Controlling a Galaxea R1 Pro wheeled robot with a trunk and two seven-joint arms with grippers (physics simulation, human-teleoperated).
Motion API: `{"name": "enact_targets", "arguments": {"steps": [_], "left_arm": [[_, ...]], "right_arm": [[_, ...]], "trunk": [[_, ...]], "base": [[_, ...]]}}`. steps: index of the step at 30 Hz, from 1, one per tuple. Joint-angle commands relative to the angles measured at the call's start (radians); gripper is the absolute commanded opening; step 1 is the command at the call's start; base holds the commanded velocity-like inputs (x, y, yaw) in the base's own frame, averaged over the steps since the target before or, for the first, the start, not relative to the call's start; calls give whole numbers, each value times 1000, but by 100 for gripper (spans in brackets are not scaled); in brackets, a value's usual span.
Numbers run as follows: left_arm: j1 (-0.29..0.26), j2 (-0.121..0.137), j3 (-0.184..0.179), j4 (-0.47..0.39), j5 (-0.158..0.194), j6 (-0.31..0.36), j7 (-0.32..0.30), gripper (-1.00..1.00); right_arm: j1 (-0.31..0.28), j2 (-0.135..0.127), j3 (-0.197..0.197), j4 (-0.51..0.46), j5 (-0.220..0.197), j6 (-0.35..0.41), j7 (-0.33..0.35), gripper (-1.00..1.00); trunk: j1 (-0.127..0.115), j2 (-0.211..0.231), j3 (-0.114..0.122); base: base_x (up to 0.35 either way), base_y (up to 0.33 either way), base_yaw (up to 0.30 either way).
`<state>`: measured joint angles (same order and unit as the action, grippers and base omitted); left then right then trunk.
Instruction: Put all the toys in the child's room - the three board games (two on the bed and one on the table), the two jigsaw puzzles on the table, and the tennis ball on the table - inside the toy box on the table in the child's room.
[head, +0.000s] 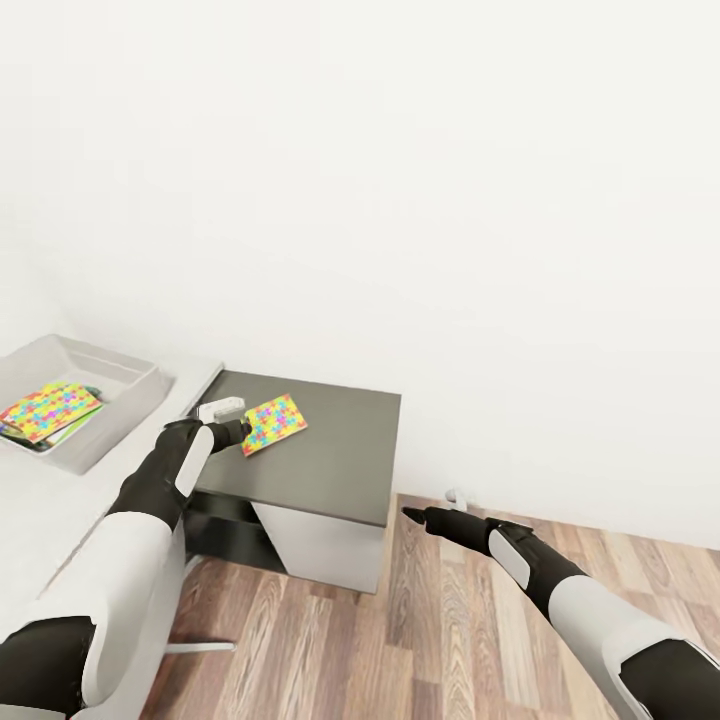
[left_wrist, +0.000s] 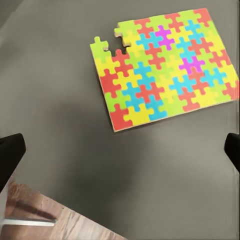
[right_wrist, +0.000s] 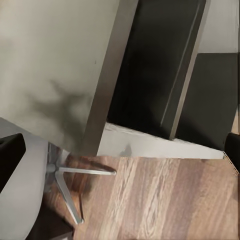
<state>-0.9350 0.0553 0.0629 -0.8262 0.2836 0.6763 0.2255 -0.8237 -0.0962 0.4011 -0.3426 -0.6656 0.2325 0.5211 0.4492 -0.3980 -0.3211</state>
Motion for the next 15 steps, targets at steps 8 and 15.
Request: {"name": "enact_targets", "arguments": {"steps": [8, 15], "left_arm": [[-1, 0, 0, -1, 9, 5, 8, 100], [-1, 0, 0, -2, 9, 5, 8, 100]], "right_arm": [[0, -1, 4, -1, -10, 5, 0, 100], [0, 0, 5, -1, -9, 5, 0, 100]], "trunk": [[1, -2, -13], [1, -2, -16]], "base": [[81, -85, -98], [9, -10, -56]]}}
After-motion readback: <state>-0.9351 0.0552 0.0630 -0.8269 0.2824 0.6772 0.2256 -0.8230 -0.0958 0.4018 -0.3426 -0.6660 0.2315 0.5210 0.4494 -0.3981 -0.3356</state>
